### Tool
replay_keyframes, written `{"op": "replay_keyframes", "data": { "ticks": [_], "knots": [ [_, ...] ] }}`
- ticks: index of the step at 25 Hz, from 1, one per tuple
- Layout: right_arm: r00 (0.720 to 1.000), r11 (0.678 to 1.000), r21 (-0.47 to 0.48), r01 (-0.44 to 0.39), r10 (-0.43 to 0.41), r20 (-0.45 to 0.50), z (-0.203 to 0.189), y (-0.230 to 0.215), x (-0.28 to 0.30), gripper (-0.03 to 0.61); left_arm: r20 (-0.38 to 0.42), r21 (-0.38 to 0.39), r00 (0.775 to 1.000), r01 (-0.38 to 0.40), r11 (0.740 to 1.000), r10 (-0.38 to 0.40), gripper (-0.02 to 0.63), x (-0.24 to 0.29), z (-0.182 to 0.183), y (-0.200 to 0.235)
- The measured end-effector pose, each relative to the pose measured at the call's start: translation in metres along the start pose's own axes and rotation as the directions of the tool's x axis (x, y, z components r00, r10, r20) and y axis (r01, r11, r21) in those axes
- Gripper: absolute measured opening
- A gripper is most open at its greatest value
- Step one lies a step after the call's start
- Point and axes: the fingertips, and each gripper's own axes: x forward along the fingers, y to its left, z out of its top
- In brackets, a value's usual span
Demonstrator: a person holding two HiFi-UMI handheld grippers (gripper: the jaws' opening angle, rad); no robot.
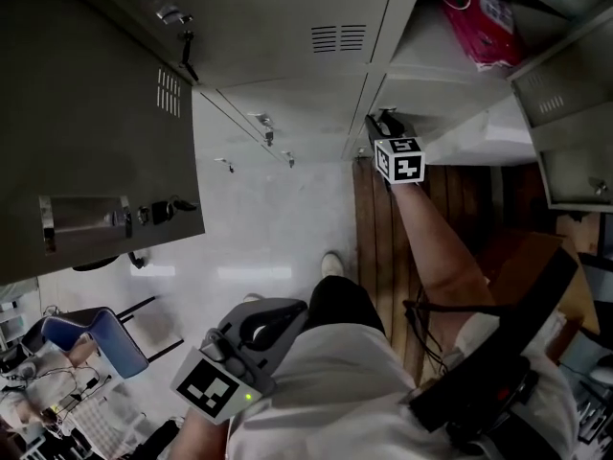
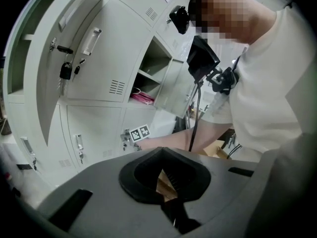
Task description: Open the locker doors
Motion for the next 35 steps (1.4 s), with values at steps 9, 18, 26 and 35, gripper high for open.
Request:
{"op": "replay_keyframes", "data": {
  "ticks": [9,18,26,35],
  "knots": [
    [0.999,0.997,0.051,0.049,-0.049,-0.003,-0.021,0.007,-0.034,0.110,-0.026,0.039,0.997,0.067,0.997,-0.066,0.011,0.008,0.003,-0.019],
    [0.997,0.996,0.034,0.078,-0.077,-0.033,-0.041,0.010,-0.067,0.107,-0.054,0.080,0.992,0.121,0.989,-0.117,0.011,0.014,0.007,-0.039],
    [0.993,0.994,0.033,0.106,-0.104,-0.057,-0.061,0.008,-0.100,0.107,-0.063,0.121,0.986,0.159,0.980,-0.152,0.011,0.015,0.015,-0.053],
    [0.986,0.988,0.062,0.143,-0.137,-0.095,-0.087,0.001,-0.142,0.093,-0.075,0.157,0.974,0.224,0.962,-0.214,0.011,0.020,0.019,-0.072]
  ]
}}
